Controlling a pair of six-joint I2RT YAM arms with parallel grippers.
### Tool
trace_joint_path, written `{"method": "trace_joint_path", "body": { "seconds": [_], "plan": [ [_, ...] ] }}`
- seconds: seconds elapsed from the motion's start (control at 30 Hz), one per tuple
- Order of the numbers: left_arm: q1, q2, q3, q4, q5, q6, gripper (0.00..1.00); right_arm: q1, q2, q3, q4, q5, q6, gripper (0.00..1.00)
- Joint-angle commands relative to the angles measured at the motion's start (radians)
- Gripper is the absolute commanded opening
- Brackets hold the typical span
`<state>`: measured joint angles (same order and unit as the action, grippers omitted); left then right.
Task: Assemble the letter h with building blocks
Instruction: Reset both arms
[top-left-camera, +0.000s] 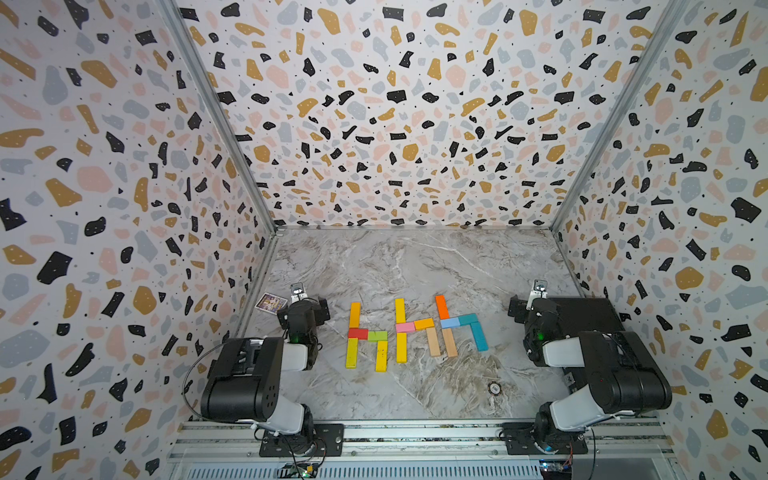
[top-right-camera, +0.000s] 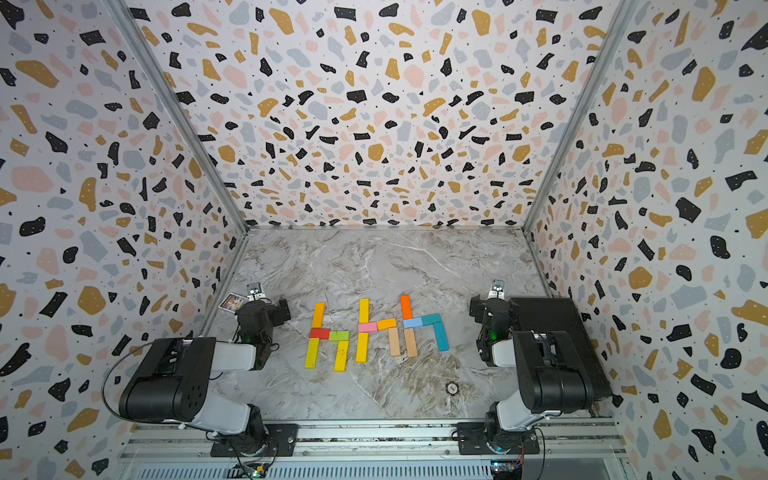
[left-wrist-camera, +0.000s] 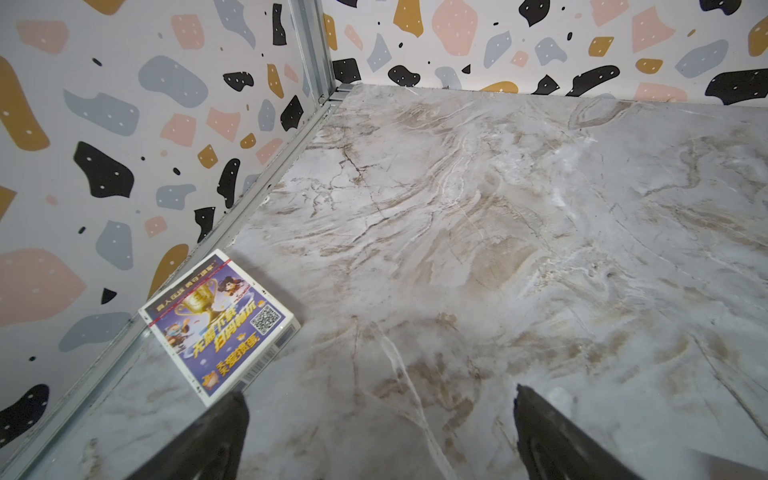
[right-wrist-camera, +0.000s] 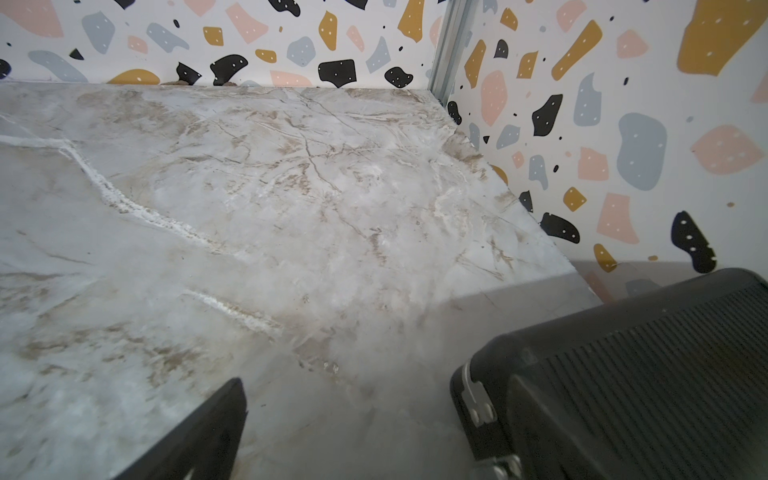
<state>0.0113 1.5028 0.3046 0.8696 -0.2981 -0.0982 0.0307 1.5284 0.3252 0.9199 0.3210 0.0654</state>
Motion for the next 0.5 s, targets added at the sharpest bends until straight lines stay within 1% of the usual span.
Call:
{"method": "trace_joint_path", "body": {
  "seconds": [0.0, 0.47],
  "plan": [
    [0.004, -0.007, -0.011, 0.049, -0.007, -0.009, 0.99, -0.001, -0.011, 0.005, 0.011, 0.0, 0.007, 0.99],
    [0.004, 0.001, -0.01, 0.057, -0.004, -0.004, 0.99, -0.001, -0.011, 0.005, 0.011, -0.001, 0.007, 0.99]
  ]
}}
